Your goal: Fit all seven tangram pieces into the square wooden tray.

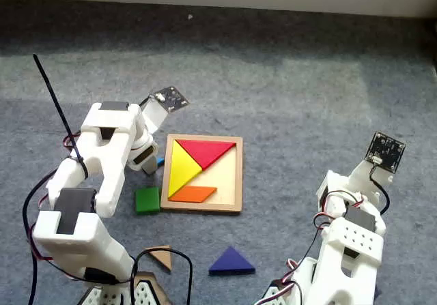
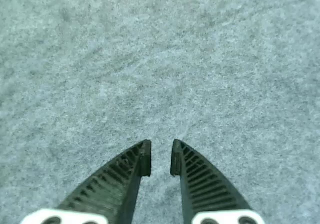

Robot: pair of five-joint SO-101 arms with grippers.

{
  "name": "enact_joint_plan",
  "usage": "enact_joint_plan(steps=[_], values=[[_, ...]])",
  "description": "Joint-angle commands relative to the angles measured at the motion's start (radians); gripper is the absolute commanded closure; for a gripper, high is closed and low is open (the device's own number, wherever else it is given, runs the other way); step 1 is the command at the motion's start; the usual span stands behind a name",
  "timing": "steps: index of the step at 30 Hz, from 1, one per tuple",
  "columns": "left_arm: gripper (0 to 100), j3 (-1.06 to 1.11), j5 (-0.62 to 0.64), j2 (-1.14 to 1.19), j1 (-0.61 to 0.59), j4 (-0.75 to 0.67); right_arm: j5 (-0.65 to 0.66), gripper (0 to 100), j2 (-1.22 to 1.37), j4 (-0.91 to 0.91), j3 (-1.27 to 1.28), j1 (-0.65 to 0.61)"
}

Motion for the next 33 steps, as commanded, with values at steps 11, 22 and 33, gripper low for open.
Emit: enact_joint_plan(steps=[11, 22, 33], values=[[98, -0.159, 0.043, -0.096, 0.025, 0.203, -0.005, 91.8, -0.022, -0.027, -0.002, -0.012], [98, 0.045, 0.063, -0.412, 0.214, 0.287, -0.005, 91.8, -0.022, -0.027, -0.002, -0.012], [92, 0.288, 0.084, -0.469, 0.429, 0.083, -0.005, 91.8, -0.022, -0.027, -0.002, -0.012]])
